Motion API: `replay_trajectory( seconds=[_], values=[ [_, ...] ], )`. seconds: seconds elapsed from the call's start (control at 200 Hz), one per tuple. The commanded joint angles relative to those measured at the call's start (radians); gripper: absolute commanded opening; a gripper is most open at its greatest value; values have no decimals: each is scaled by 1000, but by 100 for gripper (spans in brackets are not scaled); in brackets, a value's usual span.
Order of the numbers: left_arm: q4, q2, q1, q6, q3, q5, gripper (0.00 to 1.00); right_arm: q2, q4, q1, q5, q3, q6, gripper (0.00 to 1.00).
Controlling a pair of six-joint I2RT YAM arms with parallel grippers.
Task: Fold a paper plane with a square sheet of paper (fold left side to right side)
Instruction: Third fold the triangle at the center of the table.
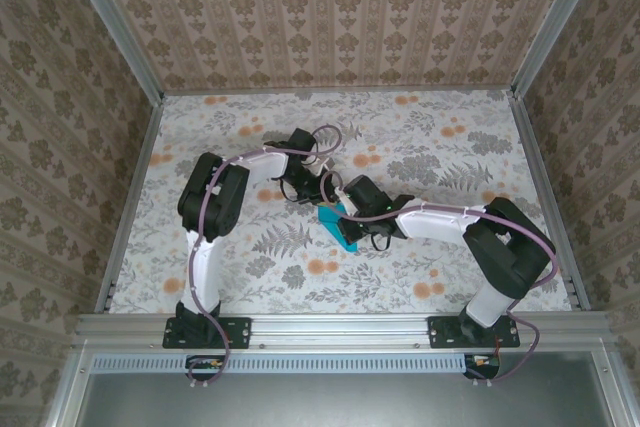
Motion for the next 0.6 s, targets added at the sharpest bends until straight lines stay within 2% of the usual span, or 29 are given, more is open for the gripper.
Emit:
replay_trajectory(
  seconds=[0.0, 0.595],
  values=[
    [-43, 48, -13, 30, 3, -56, 5, 14, -41, -10, 65, 26, 23, 0],
    [-42, 54, -16, 26, 6, -57, 4, 45, -47, -22, 134, 47, 38, 0]
  ],
)
